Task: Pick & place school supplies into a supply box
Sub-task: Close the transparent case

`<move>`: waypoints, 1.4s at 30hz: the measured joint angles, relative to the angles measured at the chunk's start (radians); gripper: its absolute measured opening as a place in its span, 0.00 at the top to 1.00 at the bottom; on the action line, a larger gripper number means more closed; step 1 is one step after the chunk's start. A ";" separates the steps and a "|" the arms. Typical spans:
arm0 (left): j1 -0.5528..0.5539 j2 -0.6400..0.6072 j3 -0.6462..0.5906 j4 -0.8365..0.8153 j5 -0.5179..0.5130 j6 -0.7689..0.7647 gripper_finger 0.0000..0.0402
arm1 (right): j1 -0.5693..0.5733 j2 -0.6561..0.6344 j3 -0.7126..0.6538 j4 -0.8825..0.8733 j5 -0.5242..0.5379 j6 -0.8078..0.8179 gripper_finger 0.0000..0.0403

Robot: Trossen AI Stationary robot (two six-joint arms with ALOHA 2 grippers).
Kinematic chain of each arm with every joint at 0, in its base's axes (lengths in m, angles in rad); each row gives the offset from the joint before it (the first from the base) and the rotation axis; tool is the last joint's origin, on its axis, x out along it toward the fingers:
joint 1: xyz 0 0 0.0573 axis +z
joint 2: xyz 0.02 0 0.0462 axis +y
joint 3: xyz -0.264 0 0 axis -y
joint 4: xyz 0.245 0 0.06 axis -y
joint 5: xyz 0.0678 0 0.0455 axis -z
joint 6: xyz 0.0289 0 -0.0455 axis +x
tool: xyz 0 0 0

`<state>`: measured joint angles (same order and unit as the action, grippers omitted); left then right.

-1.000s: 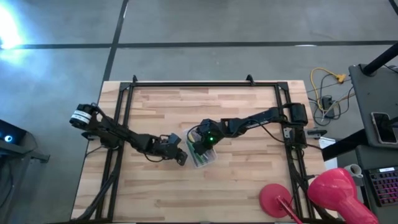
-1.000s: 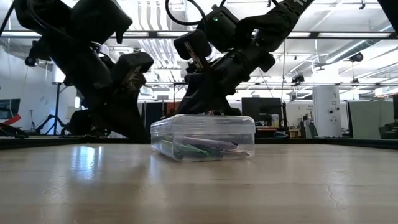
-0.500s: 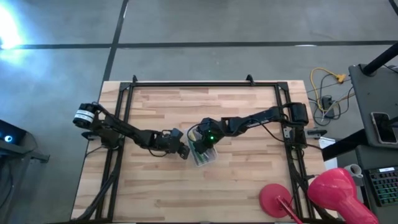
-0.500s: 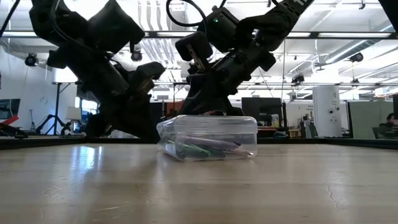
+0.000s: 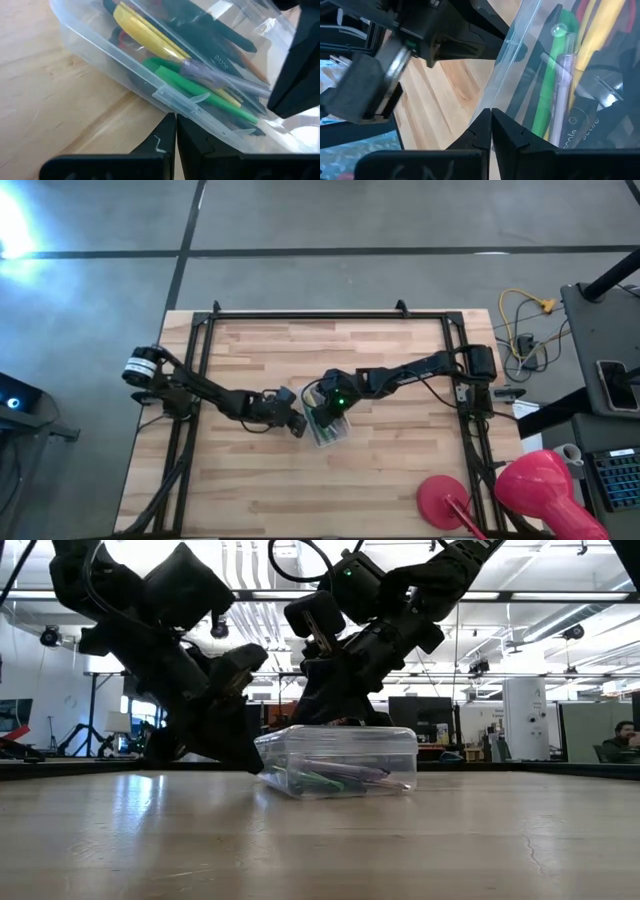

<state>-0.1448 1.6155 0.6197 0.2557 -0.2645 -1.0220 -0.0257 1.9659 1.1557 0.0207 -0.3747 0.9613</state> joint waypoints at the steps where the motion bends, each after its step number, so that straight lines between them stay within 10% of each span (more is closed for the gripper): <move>1: 0.000 0.007 0.000 0.008 0.001 0.000 1.00 | 0.000 0.000 0.000 0.000 0.000 0.000 0.98; 17: -0.157 -0.145 0.005 -0.139 -0.011 0.045 1.00 | 0.000 -0.265 -0.002 -0.072 -0.018 -0.254 0.98; 25: -0.172 -0.246 0.003 -0.188 -0.089 0.047 1.00 | -0.005 -0.383 0.000 -0.123 0.169 -0.316 0.98; 42: -0.168 -0.110 0.001 -0.173 -0.086 0.064 1.00 | -0.004 -0.011 0.003 -0.069 -0.078 -0.182 0.98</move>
<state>-0.3126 1.5059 0.6209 0.0829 -0.3504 -0.9575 -0.0295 1.9545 1.1587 -0.0483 -0.4524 0.7797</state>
